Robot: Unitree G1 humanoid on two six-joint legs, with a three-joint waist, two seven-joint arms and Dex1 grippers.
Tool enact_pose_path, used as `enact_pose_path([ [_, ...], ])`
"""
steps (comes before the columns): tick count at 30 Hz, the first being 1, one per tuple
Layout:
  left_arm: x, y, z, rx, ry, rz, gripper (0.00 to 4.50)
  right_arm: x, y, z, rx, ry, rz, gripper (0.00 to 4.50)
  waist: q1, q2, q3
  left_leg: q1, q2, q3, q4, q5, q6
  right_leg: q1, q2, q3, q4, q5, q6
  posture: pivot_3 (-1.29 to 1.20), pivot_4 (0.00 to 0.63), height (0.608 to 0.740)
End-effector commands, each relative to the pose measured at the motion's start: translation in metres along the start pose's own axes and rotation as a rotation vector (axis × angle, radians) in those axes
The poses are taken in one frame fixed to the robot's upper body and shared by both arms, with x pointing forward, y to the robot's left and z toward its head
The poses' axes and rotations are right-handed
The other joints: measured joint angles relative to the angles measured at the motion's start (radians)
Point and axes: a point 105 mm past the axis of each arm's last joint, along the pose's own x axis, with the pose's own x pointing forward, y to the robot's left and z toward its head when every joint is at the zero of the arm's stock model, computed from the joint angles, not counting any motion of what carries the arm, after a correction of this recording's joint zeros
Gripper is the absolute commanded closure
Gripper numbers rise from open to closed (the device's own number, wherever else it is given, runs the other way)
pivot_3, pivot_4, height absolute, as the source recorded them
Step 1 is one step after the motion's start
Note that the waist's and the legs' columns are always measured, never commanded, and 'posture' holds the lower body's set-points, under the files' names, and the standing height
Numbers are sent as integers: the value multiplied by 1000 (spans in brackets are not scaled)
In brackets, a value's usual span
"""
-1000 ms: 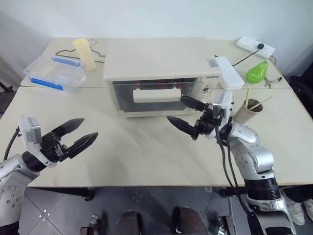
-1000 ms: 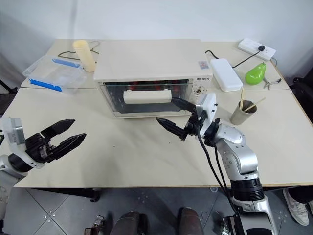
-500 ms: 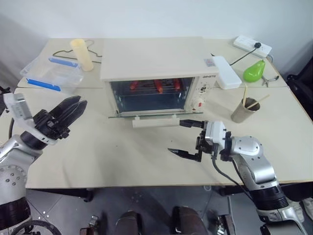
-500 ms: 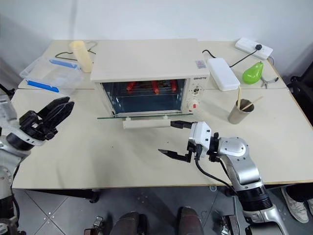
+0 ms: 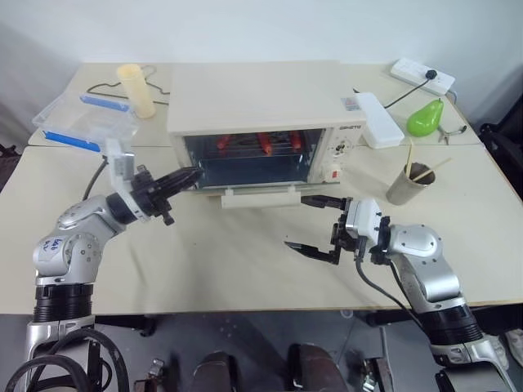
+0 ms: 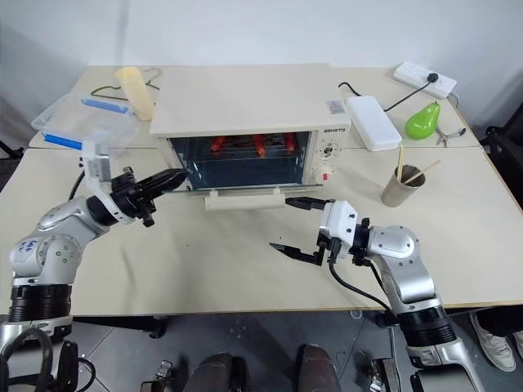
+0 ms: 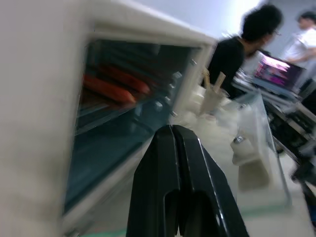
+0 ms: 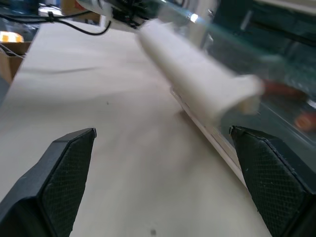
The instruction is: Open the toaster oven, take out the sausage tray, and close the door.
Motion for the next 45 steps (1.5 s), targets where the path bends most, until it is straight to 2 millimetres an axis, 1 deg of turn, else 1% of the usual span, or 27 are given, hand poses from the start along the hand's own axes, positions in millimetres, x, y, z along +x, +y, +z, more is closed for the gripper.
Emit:
enact_pose_path([
  [1, 0, -7, -15, 25, 81, -70, 4491, -19, -4, 3, -29, 28, -78, 0, 1, 0, 0, 0, 0, 0, 0, 0, 0, 0, 0, 0, 0, 0, 0, 0, 150, 740],
  [3, 0, -9, -21, 29, 98, -85, 4491, -26, -3, 0, -24, 52, -102, 0, 2, 0, 0, 0, 0, 1, 0, 0, 0, 0, 0, 0, 0, 0, 0, 0, 150, 740],
  [5, 0, -12, -37, 84, 169, -101, 4491, -54, -5, -12, -7, 141, -189, 0, 6, 0, 0, 0, 0, 2, 0, 0, 0, 0, 0, 1, 0, 0, 0, 0, 150, 740],
  [6, 0, -13, -43, 103, 195, -108, 4491, -64, -5, -15, -2, 174, -218, 0, 12, 0, 0, 0, 0, 2, 0, 0, 0, 0, 0, 1, 0, 0, 0, 0, 150, 740],
  [7, -1, -14, -49, 104, 215, -105, 4491, -78, -5, -19, 5, 220, -255, 0, 17, 0, 0, 0, 0, 3, 1, 0, 0, 0, 0, 1, 0, 0, 0, 0, 150, 740],
  [9, -2, -12, -55, 120, 243, -70, 4491, -94, -3, -21, 8, 271, -287, 0, 24, 0, 0, 0, 0, 4, 1, 0, 0, 0, 0, 2, -1, 0, 0, 0, 150, 740],
  [10, -2, -14, -59, 124, 245, -72, 4491, -105, -4, -22, 6, 303, -319, 0, 25, 0, 0, 0, 0, 5, 1, 0, 0, 0, 0, 2, -1, 0, 0, 0, 150, 740],
  [12, -1, -17, -66, 126, 243, -72, 4491, -116, -7, -20, -3, 336, -353, 0, 26, 0, 0, 0, 0, 7, 1, 0, 0, 0, 0, 2, -1, 0, 0, 0, 150, 740],
  [14, 0, -19, -68, 129, 231, -68, 4491, -117, -8, -18, -21, 351, -353, 0, 26, 0, 0, 1, 1, 8, 1, 0, 1, 0, 0, 3, -1, 0, 0, 0, 150, 740],
  [16, 1, -20, -69, 128, 207, -53, 4491, -104, -13, -10, -74, 340, -341, 0, 22, 0, 0, 1, 1, 9, 1, 0, 1, 0, 0, 3, 0, 0, 0, 0, 150, 740],
  [17, 2, -21, -70, 135, 194, -41, 4491, -93, -18, -7, -117, 330, -335, 0, 20, 0, 0, 2, 2, 9, 1, 0, 1, 0, 0, 4, 0, 0, -1, 0, 150, 740],
  [18, 1, -26, -70, 108, 174, -55, 4491, -78, -20, -3, -169, 321, -309, 0, 18, 0, 0, 2, 2, 9, 1, 0, 1, -1, 0, 4, 0, 0, -1, 0, 150, 740],
  [19, 0, -29, -69, 121, 160, -56, 4313, -62, -17, -5, -223, 355, -259, 0, 13, 0, 0, 2, 2, 9, 1, 0, 1, -2, 0, 4, 0, 1, -2, 0, 150, 740],
  [20, -1, -29, -67, 117, 142, -36, 4118, -50, -18, -8, -284, 407, -256, 0, 11, 0, 0, 2, 3, 9, 1, 0, 1, -2, 0, 4, 0, 1, -2, 0, 150, 740],
  [21, -3, -25, -62, 118, 102, 19, 3957, -36, -23, -9, -312, 443, -287, 0, 10, 0, 0, 2, 3, 9, 1, 0, 1, -3, 0, 4, 1, 1, -2, 0, 150, 740],
  [22, -6, -22, -57, 128, 75, 58, 3719, -22, -24, -3, -308, 404, -296, 0, 11, 0, 0, 2, 3, 9, 1, 0, 0, -3, 0, 4, 2, 1, -2, 0, 150, 740],
  [24, -15, -20, -49, 147, 46, 118, 3104, 8, -20, 12, -321, 292, -262, 0, 14, 0, 0, 1, 3, 7, 1, 1, 0, -4, 0, 3, 2, 1, -2, 0, 150, 740],
  [25, -21, -20, -46, 147, 34, 144, 2824, 20, -23, 15, -348, 271, -265, 0, 14, 0, 0, 1, 3, 6, 1, 1, 0, -4, 0, 3, 2, 1, -2, 0, 150, 740],
  [27, -33, -20, -41, 149, 11, 195, 2229, 38, -31, 14, -419, 268, -289, 0, 15, 0, 0, 0, 2, 6, 1, 1, 0, -4, -1, 3, 1, 1, -2, 0, 150, 740],
  [30, -49, -20, -30, 177, -26, 261, 1292, 59, -46, 10, -523, 293, -329, 0, 17, 0, 0, 0, 1, 6, 1, 0, 0, -3, -3, 2, 1, 1, -1, 0, 150, 740],
  [32, -62, -20, -27, 178, -23, 304, 649, 80, -57, 9, -656, 307, -349, 0, 15, -1, -1, 0, 2, 5, 1, 0, 0, -3, -3, 1, 1, 1, -1, 0, 150, 740],
  [33, -67, -19, -26, 177, -20, 321, 396, 89, -60, 11, -711, 297, -357, 0, 12, -1, -1, 0, 2, 5, 1, 0, 0, -3, -3, 1, 1, 1, -1, 0, 150, 740],
  [36, -73, -20, -25, 173, -13, 336, 396, 111, -70, 13, -768, 301, -387, 0, -4, -1, -1, 0, 2, 4, 1, 1, 0, -3, -2, 0, 2, 1, -1, 0, 150, 740],
  [38, -73, -21, -23, 165, -29, 338, 396, 123, -72, 9, -806, 320, -380, 0, -10, -1, -1, 0, 2, 4, 1, 1, 0, -3, -2, 0, 2, 1, -1, 0, 150, 740],
  [40, -72, -20, -21, 167, -41, 337, 396, 132, -73, 5, -810, 332, -384, 0, -13, -1, -1, 0, 2, 3, 0, 1, 0, -3, -2, 0, 2, 1, -1, 0, 150, 740],
  [42, -71, -20, -20, 172, -43, 331, 396, 145, -70, 4, -819, 317, -370, 0, -19, -1, -1, 0, 2, 3, 0, 1, 0, -3, -2, 0, 2, 1, -1, 0, 150, 740],
  [45, -70, -20, -19, 175, -42, 323, 396, 153, -72, 2, -823, 321, -370, 0, -32, -1, -1, 0, 2, 2, 0, 1, 0, -3, -2, -1, 2, 1, -1, 0, 150, 740],
])
